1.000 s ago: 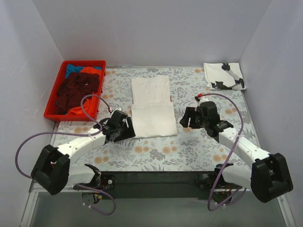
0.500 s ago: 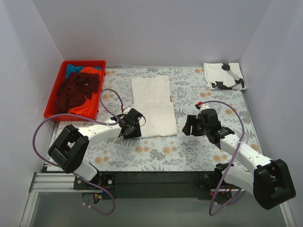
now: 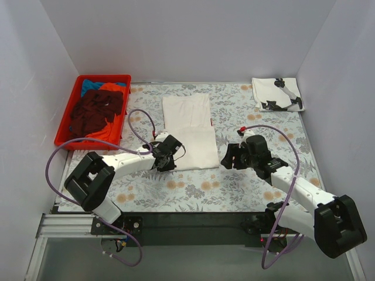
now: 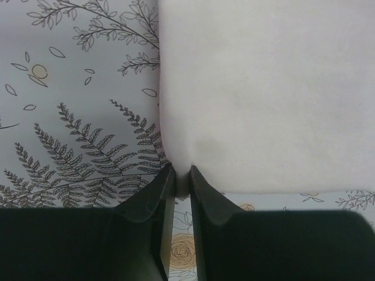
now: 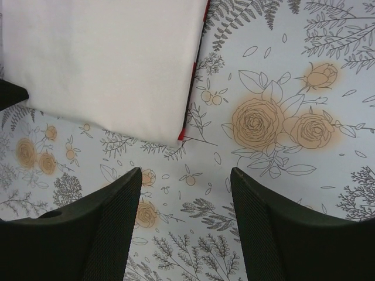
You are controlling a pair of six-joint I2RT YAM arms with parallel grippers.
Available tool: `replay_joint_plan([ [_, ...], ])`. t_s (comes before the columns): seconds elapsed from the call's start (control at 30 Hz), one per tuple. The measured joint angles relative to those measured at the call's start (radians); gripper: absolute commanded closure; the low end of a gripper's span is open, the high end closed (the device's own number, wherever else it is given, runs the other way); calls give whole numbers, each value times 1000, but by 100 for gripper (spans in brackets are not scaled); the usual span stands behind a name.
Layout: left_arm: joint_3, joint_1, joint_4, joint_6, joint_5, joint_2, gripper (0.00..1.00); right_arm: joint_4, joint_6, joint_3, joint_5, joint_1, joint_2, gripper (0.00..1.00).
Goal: Fold and stack the t-shirts
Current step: Fold the tshirt
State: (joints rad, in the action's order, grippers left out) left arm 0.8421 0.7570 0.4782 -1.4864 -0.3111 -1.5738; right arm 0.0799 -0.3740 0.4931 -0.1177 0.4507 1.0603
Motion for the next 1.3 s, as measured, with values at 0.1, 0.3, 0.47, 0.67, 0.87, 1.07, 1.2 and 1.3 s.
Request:
replay_joint_plan([
  [0.1, 4, 6, -3, -14, 0, -4, 100, -9, -8, 0, -13, 17, 22, 31],
  [0.3, -22, 21, -17, -42, -14, 16, 100, -20, -24, 5, -19, 65, 130, 34],
  [0.47, -51, 27, -38, -66, -18, 39, 100, -16, -43, 55, -10, 123, 239, 42],
  [0.67, -56, 32, -39, -71, -19, 44, 100, 5, -61, 157, 58, 178, 329, 45],
  [0.87, -56, 33, -39, -70, -18, 44, 100, 47, -69, 222, 150, 206, 409, 48],
  [1.07, -59, 34, -42, -69, -18, 46, 100, 63, -75, 279, 221, 229, 477, 51],
  [1.2, -64, 34, -45, -70, -18, 51, 100, 108, -75, 325, 255, 246, 511, 52],
  [1.3, -68, 35, -43, -70, -14, 56, 100, 140, -75, 346, 278, 260, 524, 52],
])
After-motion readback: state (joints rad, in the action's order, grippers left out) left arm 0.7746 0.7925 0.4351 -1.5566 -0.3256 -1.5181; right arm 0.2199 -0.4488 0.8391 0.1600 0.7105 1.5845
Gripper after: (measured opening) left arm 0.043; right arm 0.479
